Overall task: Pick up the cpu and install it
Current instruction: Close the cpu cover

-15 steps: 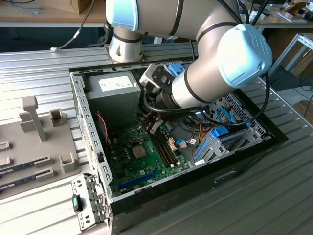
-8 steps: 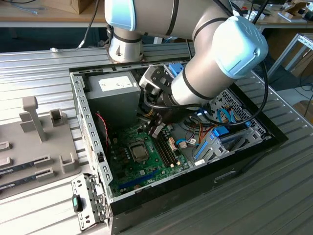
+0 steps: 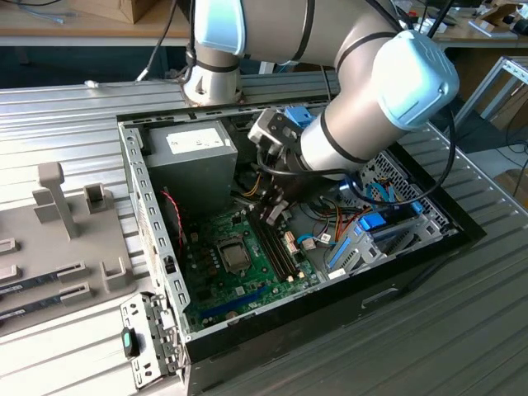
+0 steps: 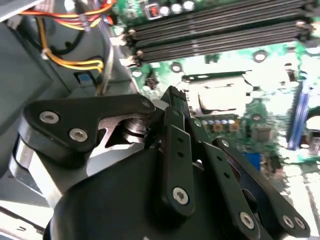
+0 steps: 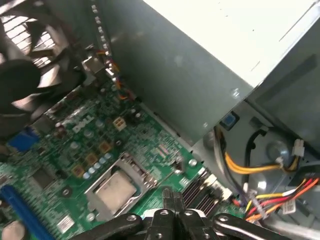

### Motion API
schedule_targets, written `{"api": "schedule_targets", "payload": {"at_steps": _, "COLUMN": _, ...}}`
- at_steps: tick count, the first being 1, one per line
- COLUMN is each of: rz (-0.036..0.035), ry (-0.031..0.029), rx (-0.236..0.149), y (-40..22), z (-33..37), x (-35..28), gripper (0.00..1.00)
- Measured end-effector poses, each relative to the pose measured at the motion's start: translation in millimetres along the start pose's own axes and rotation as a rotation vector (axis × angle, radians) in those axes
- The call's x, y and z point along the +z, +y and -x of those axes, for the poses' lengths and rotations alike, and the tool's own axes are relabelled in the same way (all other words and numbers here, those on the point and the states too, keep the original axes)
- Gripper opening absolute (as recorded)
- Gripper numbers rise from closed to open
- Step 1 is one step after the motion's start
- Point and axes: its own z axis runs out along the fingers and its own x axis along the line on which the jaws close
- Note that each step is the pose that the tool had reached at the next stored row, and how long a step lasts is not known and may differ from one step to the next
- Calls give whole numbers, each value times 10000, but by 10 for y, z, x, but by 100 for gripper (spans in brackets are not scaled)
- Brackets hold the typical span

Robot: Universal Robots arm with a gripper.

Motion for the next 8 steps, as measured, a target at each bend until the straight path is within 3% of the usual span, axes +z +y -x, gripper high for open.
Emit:
{"api": "schedule_targets", "payload": {"at_steps": 4, "rz": 9, "ry": -8, "rx": -2, "y": 134, "z": 151, "x": 78, "gripper": 11}}
{"api": "schedule_targets", "payload": {"at_steps": 8, "rz": 18, "ry": -15, "rx": -8, "y": 211, "z": 235, "x": 132, "gripper": 11}}
